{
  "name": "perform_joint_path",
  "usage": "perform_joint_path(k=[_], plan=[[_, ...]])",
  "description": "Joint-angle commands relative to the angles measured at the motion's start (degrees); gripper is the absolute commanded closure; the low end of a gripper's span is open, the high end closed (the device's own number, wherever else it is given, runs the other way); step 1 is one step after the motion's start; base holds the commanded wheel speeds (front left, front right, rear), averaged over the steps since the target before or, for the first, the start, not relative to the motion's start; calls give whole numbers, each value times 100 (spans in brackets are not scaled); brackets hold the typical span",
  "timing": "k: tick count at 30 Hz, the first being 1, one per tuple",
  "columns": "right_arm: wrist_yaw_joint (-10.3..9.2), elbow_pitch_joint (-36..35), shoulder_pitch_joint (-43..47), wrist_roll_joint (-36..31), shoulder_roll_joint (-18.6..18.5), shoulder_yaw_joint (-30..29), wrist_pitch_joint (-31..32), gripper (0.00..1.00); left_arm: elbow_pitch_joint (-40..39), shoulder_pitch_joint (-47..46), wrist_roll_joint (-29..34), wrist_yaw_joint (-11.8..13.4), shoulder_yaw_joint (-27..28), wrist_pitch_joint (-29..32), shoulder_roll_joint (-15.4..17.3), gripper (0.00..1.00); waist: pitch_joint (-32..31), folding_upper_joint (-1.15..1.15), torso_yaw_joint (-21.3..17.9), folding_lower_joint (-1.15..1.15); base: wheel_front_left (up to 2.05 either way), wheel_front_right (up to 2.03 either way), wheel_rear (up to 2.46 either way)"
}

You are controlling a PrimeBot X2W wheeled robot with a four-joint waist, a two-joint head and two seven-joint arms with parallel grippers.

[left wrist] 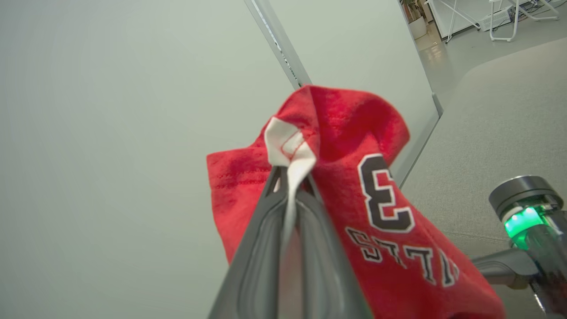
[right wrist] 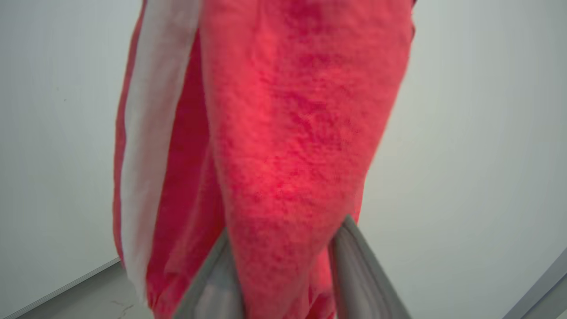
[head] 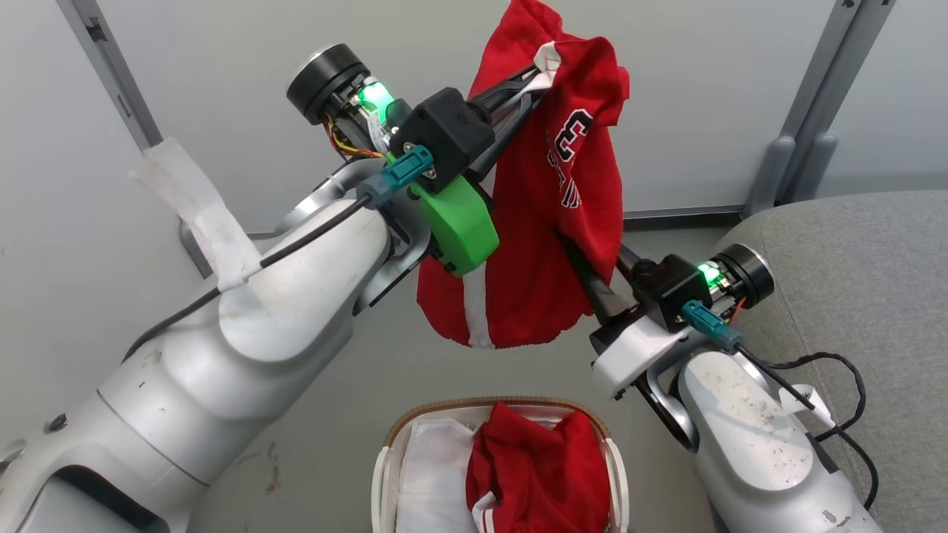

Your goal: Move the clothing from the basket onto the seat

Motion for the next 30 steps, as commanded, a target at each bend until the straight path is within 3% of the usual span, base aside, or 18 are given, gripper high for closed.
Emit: perform_joint_path(k=[1,13,15,16,17,18,20,30], plan=[[-6,5,-51,48,-26,-2,-13,100,-9,102,-42,43,25,-5,49,100,2,0,-17,0,0,0,0],[-6,-118,55,57,-25,-63,-13,100,80,441,-291,135,74,-61,170,100,50,0,-113,0,0,0,0],[-6,-156,83,57,-26,-106,-13,100,111,548,-366,142,84,-77,177,91,60,0,-121,0,0,0,0],[-6,-177,96,53,-25,-133,-13,100,131,626,-444,163,112,-105,173,76,66,0,-126,0,0,0,0],[-6,-191,111,46,-25,-163,-13,100,152,701,-511,169,134,-130,167,70,71,0,-131,0,0,0,0],[-6,-204,132,35,-26,-194,-13,100,177,799,-584,189,174,-179,162,52,77,0,-135,0,0,0,0],[-6,-228,172,11,-25,-263,-13,100,260,1030,-731,237,244,-257,151,0,92,0,-141,0,0,0,0],[-6,-371,358,-197,-26,-729,-13,100,647,2234,-1060,311,514,-636,105,0,196,0,-189,0,0,0,0]])
